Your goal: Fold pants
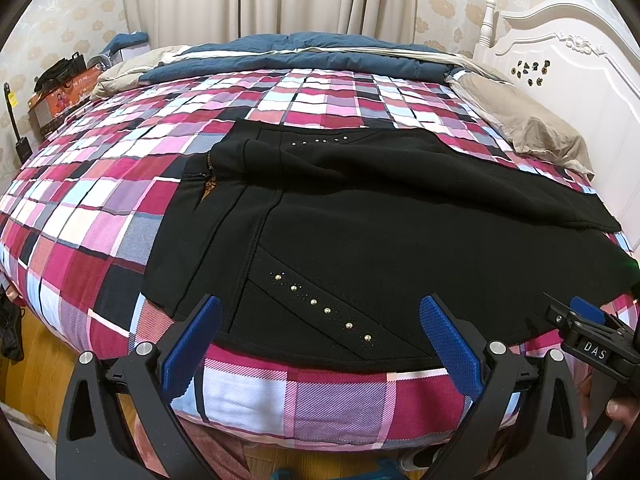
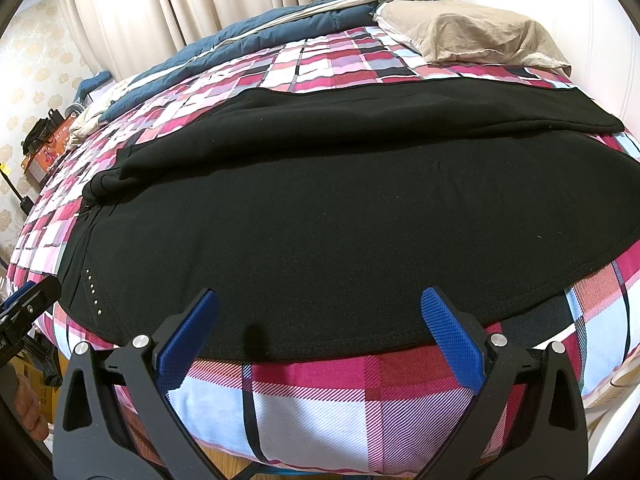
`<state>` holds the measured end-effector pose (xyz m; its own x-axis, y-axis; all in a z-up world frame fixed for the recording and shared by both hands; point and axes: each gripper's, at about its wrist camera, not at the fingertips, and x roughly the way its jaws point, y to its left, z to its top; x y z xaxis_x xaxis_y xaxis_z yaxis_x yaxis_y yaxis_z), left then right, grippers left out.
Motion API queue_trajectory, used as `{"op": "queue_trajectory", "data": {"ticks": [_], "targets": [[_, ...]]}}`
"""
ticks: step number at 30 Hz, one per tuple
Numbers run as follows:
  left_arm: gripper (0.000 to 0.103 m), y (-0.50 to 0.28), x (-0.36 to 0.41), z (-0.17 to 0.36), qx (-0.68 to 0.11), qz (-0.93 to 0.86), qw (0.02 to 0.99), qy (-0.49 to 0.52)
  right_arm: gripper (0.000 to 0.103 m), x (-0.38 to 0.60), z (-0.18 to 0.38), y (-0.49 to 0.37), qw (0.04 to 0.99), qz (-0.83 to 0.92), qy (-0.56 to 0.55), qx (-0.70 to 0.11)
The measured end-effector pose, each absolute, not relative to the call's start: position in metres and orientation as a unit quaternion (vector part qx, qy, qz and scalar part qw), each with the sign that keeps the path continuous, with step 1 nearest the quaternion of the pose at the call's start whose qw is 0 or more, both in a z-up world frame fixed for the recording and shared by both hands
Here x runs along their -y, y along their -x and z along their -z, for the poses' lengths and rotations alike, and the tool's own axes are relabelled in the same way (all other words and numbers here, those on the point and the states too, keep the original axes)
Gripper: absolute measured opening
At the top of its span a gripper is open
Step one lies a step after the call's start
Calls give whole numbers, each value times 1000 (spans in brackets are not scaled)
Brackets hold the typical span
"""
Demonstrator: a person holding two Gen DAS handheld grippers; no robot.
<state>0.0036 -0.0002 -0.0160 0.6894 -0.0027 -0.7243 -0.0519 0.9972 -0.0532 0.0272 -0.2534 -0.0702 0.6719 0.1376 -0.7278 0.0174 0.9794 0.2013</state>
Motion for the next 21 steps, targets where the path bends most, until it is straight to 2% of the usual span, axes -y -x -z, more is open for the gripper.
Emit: {"op": "queue_trajectory", "data": {"ticks": [13, 21], "targets": [[99, -5, 0, 16, -400, 3, 915, 41, 101, 253, 70, -27, 909, -34, -96, -404], [99, -66, -74, 1, -428, 90, 887, 147, 101, 263, 46, -52, 907, -118, -115, -387]]}}
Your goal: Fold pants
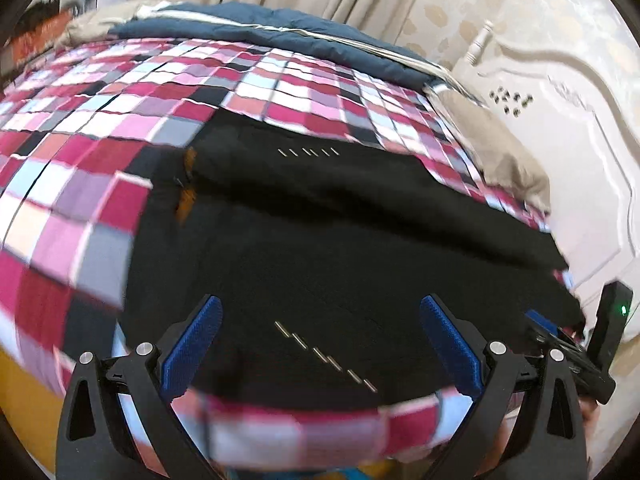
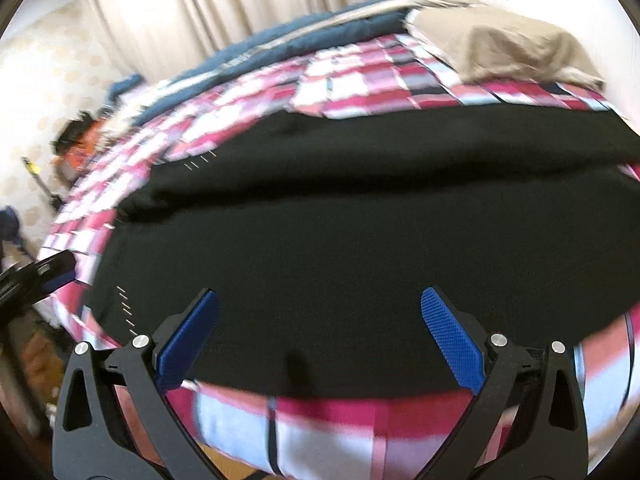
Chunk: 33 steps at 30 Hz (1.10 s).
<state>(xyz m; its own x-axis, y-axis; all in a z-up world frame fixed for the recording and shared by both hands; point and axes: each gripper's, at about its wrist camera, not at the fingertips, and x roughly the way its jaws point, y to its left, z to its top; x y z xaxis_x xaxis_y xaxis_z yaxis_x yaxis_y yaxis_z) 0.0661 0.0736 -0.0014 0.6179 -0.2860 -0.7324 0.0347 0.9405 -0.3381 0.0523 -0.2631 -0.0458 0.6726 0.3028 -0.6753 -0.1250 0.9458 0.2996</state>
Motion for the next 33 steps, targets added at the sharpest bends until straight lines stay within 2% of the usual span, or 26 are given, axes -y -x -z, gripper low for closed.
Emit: {"op": "queue_trajectory", "data": {"ticks": [4, 8, 14, 24, 29, 33], "targets": [[99, -123, -125, 3, -428, 114, 879, 178, 101, 277, 25, -89, 894, -185, -157, -376], [99, -192, -177, 22, -451, 175, 833, 268, 101, 283, 14, -125, 890, -195, -174, -373], [99, -265, -197, 56, -490, 232, 781, 310, 101, 287, 19, -175, 878, -189, -190, -397], [99, -290, -205, 59, -486, 257, 800, 240, 101, 291, 15, -235, 863, -221, -211, -402], [99, -306, -202, 67, -484, 246, 801, 253, 101, 283, 22, -251, 860, -222, -205, -411], [98, -313, -178, 68, -483, 305, 777, 265, 101, 273, 27, -259, 854, -238, -201, -417]]}}
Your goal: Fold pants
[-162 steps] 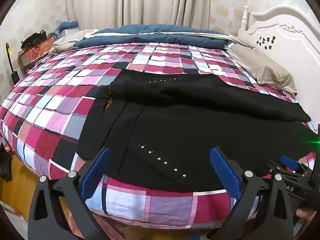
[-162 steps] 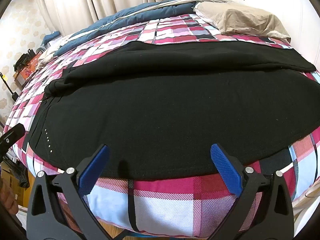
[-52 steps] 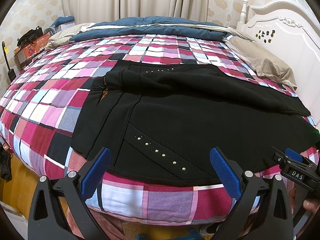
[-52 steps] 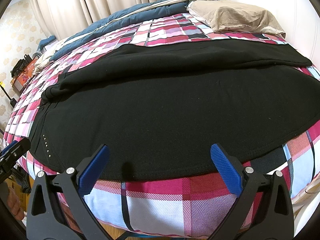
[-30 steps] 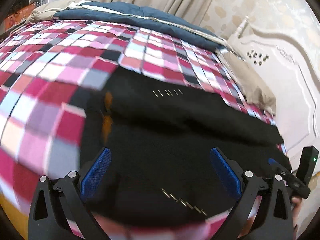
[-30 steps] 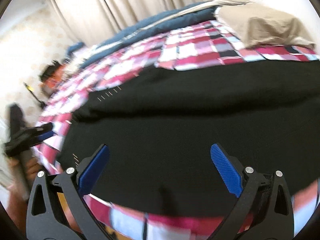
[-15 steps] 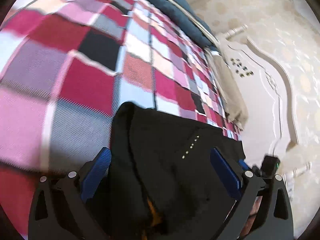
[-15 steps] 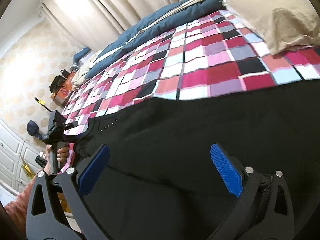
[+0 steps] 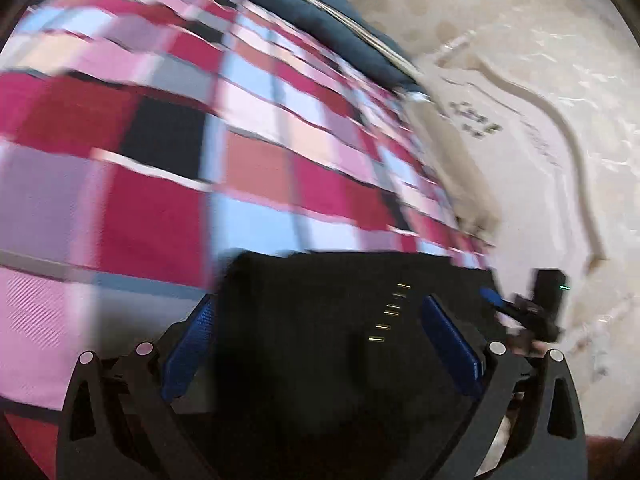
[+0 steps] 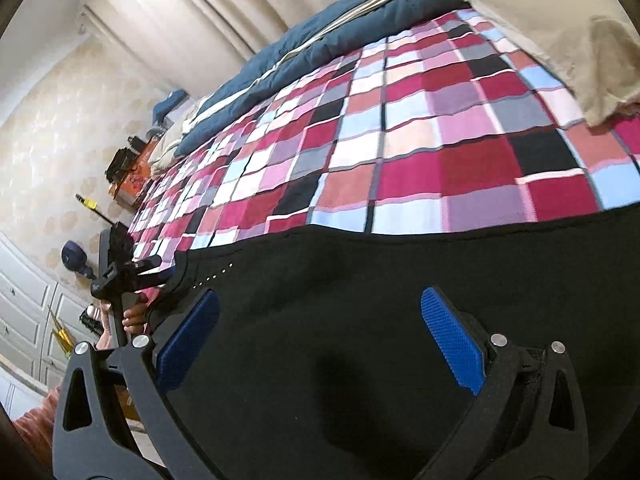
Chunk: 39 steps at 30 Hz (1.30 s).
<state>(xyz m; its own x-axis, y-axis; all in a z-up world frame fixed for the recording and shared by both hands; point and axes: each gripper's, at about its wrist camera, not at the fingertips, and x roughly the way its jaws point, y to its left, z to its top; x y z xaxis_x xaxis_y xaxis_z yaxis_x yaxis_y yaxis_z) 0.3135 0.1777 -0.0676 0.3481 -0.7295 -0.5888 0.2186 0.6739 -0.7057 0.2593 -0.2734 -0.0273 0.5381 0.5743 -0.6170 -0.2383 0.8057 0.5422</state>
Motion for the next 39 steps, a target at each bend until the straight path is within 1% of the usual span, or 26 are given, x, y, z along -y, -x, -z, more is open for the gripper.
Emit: {"op": "queue_trajectory", "data": {"ticks": [6, 10, 13, 14, 15, 16, 17, 18, 19, 20, 21, 22, 23, 24, 27, 30, 34, 35, 39], "targets": [[98, -313, -167, 72, -481, 316, 783, 236, 101, 262, 24, -287, 847, -271, -149, -433], [98, -312, -152, 69, -491, 311, 794, 179, 101, 247, 25, -319, 829, -305, -103, -458], [97, -320, -158, 66, -505, 300, 784, 198, 101, 235, 40, -351, 806, -319, -85, -490], [84, -321, -159, 66, -504, 295, 786, 201, 99, 232, 45, -357, 799, -323, -86, -500], [68, -322, -159, 66, -505, 282, 792, 194, 95, 228, 51, -363, 791, -326, -86, -511], [34, -324, -161, 68, -513, 259, 798, 182, 77, 223, 59, -370, 779, -334, -84, -524], [31, -329, -169, 74, -523, 246, 792, 197, 66, 218, 65, -373, 767, -344, -80, -536], [31, -330, -174, 75, -523, 251, 786, 214, 64, 212, 68, -375, 763, -346, -63, -543], [30, -331, -177, 77, -523, 257, 781, 224, 52, 208, 69, -375, 764, -345, -47, -544], [28, -331, -179, 77, -524, 258, 781, 223, 20, 205, 68, -375, 762, -349, -36, -544], [28, -330, -178, 75, -524, 256, 783, 217, 13, 205, 66, -376, 753, -362, -43, -548], [26, -329, -175, 72, -523, 253, 788, 203, 13, 206, 63, -374, 744, -373, -56, -551], [18, -328, -172, 70, -521, 254, 791, 196, 12, 204, 58, -370, 751, -370, -43, -545], [15, -326, -169, 66, -518, 258, 793, 191, 12, 202, 52, -364, 758, -368, -27, -538], [14, -318, -165, 55, -500, 255, 808, 181, 11, 198, 30, -340, 783, -359, 0, -507], [14, -304, -170, 41, -475, 267, 816, 193, 11, 204, 5, -308, 815, -346, 18, -465], [12, -264, -178, 6, -414, 301, 835, 201, 11, 205, -24, -247, 854, -318, 57, -407], [10, -256, -177, 0, -405, 306, 838, 201, 11, 205, -27, -231, 862, -311, 69, -395], [10, -210, -177, -13, -382, 324, 841, 206, 11, 197, -25, -159, 884, -275, 123, -357]]}}
